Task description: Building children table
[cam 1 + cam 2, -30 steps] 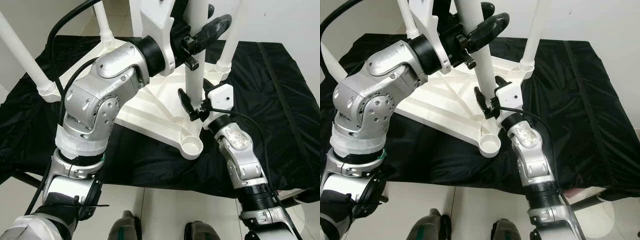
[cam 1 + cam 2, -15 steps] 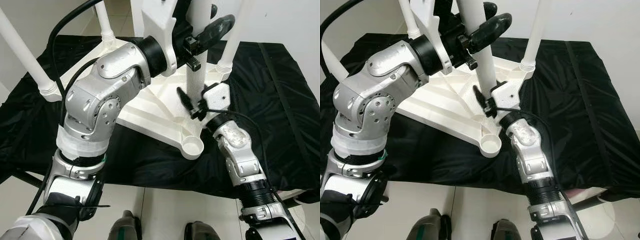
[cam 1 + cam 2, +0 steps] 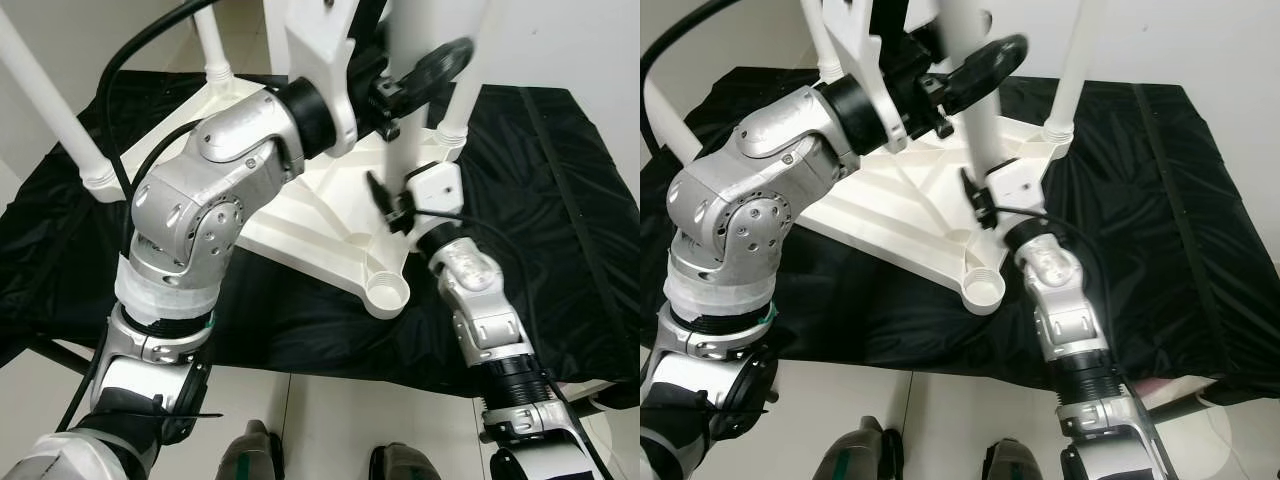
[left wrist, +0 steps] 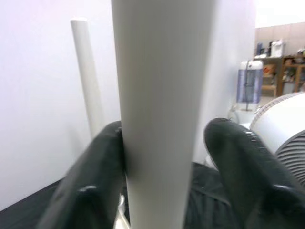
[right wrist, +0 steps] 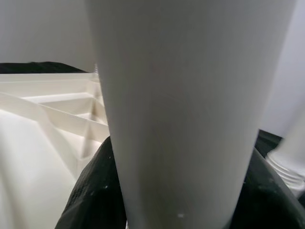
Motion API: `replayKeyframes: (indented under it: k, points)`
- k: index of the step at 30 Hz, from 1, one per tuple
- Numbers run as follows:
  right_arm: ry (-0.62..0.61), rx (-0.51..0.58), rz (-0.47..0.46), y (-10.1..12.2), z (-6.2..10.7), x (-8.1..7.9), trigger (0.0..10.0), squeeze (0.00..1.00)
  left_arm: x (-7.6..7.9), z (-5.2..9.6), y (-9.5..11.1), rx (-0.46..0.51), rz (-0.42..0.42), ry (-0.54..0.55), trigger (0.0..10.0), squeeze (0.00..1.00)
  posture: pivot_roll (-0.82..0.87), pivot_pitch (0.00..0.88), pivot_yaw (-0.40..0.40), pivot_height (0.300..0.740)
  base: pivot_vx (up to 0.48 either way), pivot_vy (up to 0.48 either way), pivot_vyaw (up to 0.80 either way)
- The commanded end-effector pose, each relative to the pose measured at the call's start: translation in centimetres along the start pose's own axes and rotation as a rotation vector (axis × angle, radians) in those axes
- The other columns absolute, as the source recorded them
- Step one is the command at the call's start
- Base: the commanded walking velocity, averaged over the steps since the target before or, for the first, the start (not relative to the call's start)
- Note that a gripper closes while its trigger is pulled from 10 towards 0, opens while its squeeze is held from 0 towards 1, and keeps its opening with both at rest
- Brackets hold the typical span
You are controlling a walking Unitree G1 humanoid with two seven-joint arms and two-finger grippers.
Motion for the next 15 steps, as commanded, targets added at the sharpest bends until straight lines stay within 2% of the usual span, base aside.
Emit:
replayKeyframes:
  k: [1,8,9,15]
  points:
    - [-0.034,-0.024,-0.025,-0.3,-0.2,0.3,10.0,0.00,0.5,0.1,-0.2,-0.011,0.009,-0.021,10.0,1.00,0.00,0.034,0.057,0.740,0.000,0.000,0.00]
    - [-0.096,-0.048,-0.069,-0.2,-0.2,1.2,10.0,0.00,0.7,0.2,-0.3,-0.008,-0.002,-0.009,10.0,1.00,-0.01,0.039,0.055,0.740,0.000,0.000,0.00]
    - [-0.112,-0.049,-0.092,-0.1,-0.2,1.4,10.0,0.00,0.6,0.3,-0.3,-0.004,-0.006,0.001,10.0,0.00,-0.01,0.039,0.055,0.740,0.000,0.000,0.00]
    - [-0.140,-0.053,-0.127,0.1,0.0,1.7,10.0,0.00,0.1,0.5,-0.6,-0.011,-0.006,0.026,10.0,0.00,-0.02,0.041,0.061,0.740,0.000,0.000,0.00]
Point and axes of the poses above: a point about 5 cm out from each wrist's last joint towards the gripper, its own z axis pointing back from the gripper into the wrist, its own y axis along the axis of the wrist's last joint, x = y × z, the point moved 4 cm from there along -z, pointing out of the wrist towards the gripper, and after that the axes turned 14 degrees about z, right-handed, at the moved point
